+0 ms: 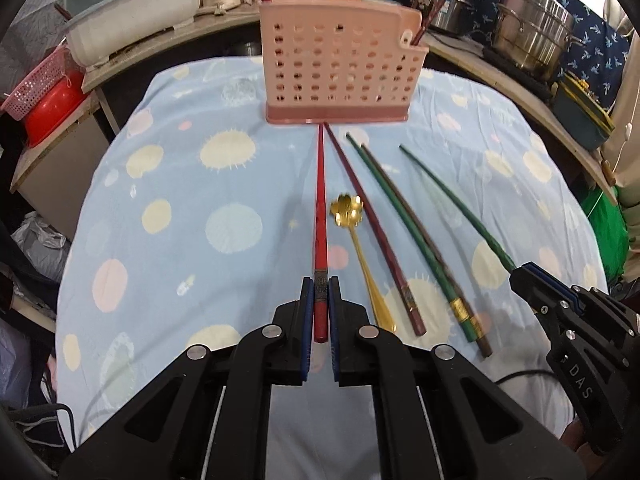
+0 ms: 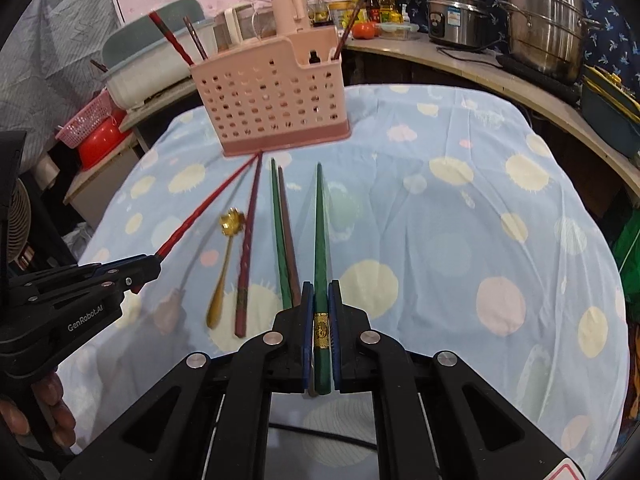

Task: Organize utensils
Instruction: 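Lift both chopsticks and carry them above the pink holder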

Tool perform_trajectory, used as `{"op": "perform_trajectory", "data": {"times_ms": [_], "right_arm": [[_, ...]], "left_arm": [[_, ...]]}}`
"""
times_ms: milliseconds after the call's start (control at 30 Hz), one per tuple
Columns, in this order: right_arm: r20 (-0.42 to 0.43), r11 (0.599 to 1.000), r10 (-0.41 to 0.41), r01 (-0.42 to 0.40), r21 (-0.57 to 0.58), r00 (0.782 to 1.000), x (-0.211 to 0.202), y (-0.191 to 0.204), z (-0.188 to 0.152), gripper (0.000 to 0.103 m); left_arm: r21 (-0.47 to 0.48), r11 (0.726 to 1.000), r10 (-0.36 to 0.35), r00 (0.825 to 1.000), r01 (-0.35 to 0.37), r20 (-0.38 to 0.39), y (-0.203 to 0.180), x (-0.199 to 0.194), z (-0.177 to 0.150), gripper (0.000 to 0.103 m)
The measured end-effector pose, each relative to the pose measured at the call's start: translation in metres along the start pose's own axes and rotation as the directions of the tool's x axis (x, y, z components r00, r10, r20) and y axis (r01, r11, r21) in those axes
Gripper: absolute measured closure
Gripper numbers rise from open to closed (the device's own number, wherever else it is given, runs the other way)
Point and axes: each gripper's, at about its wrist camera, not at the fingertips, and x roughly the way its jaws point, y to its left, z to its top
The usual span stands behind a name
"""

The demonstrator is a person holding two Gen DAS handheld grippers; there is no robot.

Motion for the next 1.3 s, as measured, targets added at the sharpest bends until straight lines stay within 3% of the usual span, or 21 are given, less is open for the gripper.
{"op": "perform_trajectory", "data": {"times_ms": [600,1033,1300], "right_arm": [[0.185,0.999,0.043,-0.044,0.003,0.982,-0.05,0.007,0.077,0.096],[0.295,0.998,0.055,-0.053,-0.016,0.954,-0.079,0.007,0.134,0.096],[0.381,0.997,0.074,-0.064,-0.038,0.922,-0.102,0.013,0.179,0.096]], "left_arm": [[-0.018,1.0,-0.016,0.975,0.02,0.223,0.012,-0.072,0.074,0.096],[-0.003,1.0,-0.005,0.932,0.006,0.362,0.015,-0.119,0.131,0.096],[0.034,0.999,-0.037,0.899,0.024,0.437,0.005,-0.148,0.169,0.096]]}}
